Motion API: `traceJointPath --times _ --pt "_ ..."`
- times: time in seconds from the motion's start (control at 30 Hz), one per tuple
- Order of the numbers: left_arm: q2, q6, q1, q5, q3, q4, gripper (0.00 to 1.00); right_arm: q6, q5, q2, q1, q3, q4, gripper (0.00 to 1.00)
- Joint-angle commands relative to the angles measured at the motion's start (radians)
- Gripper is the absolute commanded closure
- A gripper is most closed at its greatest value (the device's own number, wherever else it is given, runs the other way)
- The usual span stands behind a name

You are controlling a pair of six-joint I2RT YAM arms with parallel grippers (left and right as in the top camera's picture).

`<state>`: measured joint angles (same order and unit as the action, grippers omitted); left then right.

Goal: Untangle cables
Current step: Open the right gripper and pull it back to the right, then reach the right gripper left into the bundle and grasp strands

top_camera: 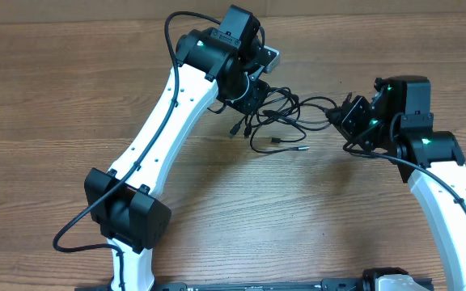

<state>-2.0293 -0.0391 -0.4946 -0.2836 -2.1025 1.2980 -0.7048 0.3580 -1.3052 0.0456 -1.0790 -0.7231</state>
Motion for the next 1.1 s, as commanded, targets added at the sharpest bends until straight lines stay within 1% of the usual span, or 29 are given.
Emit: traceJointPath --times 0.0,0.07,0.1,0.13,0.17,0.23,0.27,0.3,0.33,0.37,0.47,0.5,0.6,0.83,1.07 --pt "-0.009 -0.016 0.018 -0.004 -0.005 0.003 0.96 0.034 -0.209 0.012 -0.008 -0.022 -0.078 0.96" --pt "-0.009 -0.029 0.018 -0.005 -0.005 0.004 0.96 0.034 -0.315 0.004 -0.008 -0.022 -0.157 0.96" --pt "-0.009 -0.028 0.018 -0.006 -0.005 0.003 0.96 0.034 -0.323 0.002 -0.008 -0.022 -0.166 0.96" --pt "-0.009 -0.029 0.018 -0.006 -0.005 0.003 0.96 0.034 -0.323 -0.001 -0.008 -0.022 -0.176 0.93" --pt "-0.009 -0.029 0.018 -0.006 -0.005 0.003 0.95 0.034 -0.309 -0.002 -0.008 -0.022 -0.177 0.88" --pt "-0.009 -0.029 0.016 -0.006 -0.005 0.004 0.96 0.034 -0.225 -0.002 -0.008 -0.022 -0.148 0.85" --pt "-0.009 -0.029 0.016 -0.006 -0.005 0.005 0.96 0.034 -0.195 -0.002 -0.008 -0.022 -0.13 0.81" --pt "-0.009 -0.029 0.016 -0.005 -0.005 0.007 0.95 0.034 -0.15 -0.002 -0.008 -0.022 -0.099 0.7" --pt "-0.009 -0.029 0.016 -0.005 -0.005 0.008 0.96 0.034 -0.122 -0.002 -0.008 -0.022 -0.077 0.62" --pt "-0.009 -0.029 0.016 -0.005 -0.005 0.01 0.96 0.034 -0.064 -0.002 -0.008 -0.022 -0.032 0.48" --pt "-0.009 -0.029 0.016 -0.005 -0.005 0.01 0.96 0.034 0.029 -0.002 -0.008 -0.022 0.045 0.4" --pt "-0.009 -0.028 0.016 -0.006 -0.005 0.01 0.96 0.034 0.071 -0.002 -0.006 -0.022 0.081 0.38" --pt "-0.009 -0.029 0.016 -0.016 -0.005 0.01 0.96 0.033 0.111 -0.002 -0.006 -0.022 0.113 0.36" --pt "-0.009 -0.037 0.016 -0.157 -0.005 -0.025 0.96 0.033 0.217 -0.021 0.005 -0.022 0.147 0.35" --pt "-0.009 -0.037 0.016 -0.202 -0.005 -0.034 0.96 0.033 0.216 -0.091 0.073 -0.022 0.196 0.34"
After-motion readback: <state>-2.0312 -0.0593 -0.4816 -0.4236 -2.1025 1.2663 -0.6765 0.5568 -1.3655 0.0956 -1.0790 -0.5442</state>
